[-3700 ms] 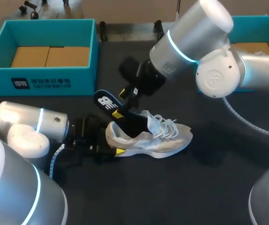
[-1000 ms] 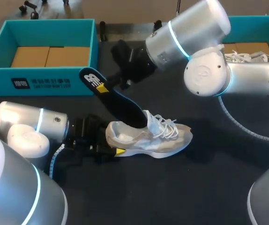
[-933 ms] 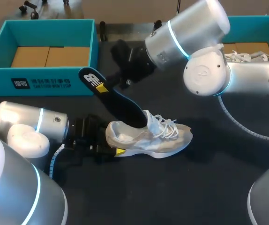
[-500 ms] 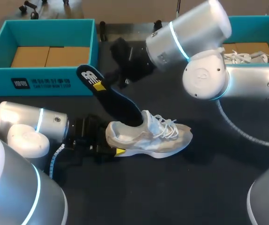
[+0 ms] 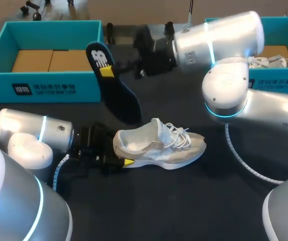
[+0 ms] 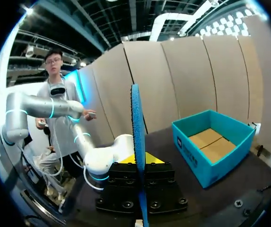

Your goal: Take the shoe out of the shoebox, open the shoe tongue, remove and reinsert the insole, then place the shoe into the shoebox

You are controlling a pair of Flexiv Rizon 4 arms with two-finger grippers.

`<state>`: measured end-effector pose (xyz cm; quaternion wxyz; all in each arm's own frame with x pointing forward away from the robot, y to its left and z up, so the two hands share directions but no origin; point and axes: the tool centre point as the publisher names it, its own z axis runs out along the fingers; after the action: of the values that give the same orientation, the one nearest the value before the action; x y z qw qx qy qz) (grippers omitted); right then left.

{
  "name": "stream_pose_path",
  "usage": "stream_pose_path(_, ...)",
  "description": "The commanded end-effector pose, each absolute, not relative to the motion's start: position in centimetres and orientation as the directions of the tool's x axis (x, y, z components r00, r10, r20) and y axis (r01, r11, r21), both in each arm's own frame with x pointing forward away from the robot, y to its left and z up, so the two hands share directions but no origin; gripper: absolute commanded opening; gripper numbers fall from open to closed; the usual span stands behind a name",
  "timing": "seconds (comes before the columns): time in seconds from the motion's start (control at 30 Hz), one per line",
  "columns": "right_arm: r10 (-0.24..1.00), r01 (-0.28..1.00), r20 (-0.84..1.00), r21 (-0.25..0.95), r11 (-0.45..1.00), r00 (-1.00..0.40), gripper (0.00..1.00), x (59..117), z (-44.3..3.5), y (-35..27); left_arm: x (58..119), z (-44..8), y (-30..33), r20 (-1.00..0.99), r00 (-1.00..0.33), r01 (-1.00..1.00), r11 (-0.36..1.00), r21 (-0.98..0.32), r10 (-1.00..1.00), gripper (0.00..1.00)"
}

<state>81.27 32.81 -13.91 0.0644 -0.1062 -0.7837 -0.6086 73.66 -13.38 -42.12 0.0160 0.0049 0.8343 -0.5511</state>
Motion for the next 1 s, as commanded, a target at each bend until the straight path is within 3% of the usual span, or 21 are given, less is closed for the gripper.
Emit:
stream_pose_path(0.03,0.045,0.211,0.206,0.944,0.255,-0.978,0.00,81.4,-12.8,32.0,73.6,-42.1,-13.4,-0.033,-0.999,0.026,0.397,-0.917,-0.010,0.00)
stream_pose_path(0.4,0.045,0.211,0.206,0.944,0.255,-0.978,0.00,81.4,-12.8,32.0,73.6,-42.1,-13.4,-0.033,-0.999,0.026,0.397,-0.917,-0.010,0.00)
stream_pose_path(0.73,-0.100,0.344,0.364,0.923,0.175,-0.926,0.00,81.6,-5.1,29.4,73.6,-42.1,-13.4,-0.033,-0.999,0.026,0.397,-0.917,-0.010,0.00)
stream_pose_path(1.0,-0.185,0.454,0.470,0.883,0.123,-0.863,0.00,80.6,-1.6,28.0,73.6,-42.1,-13.4,-0.033,-0.999,0.026,0.397,-0.917,-0.010,0.00)
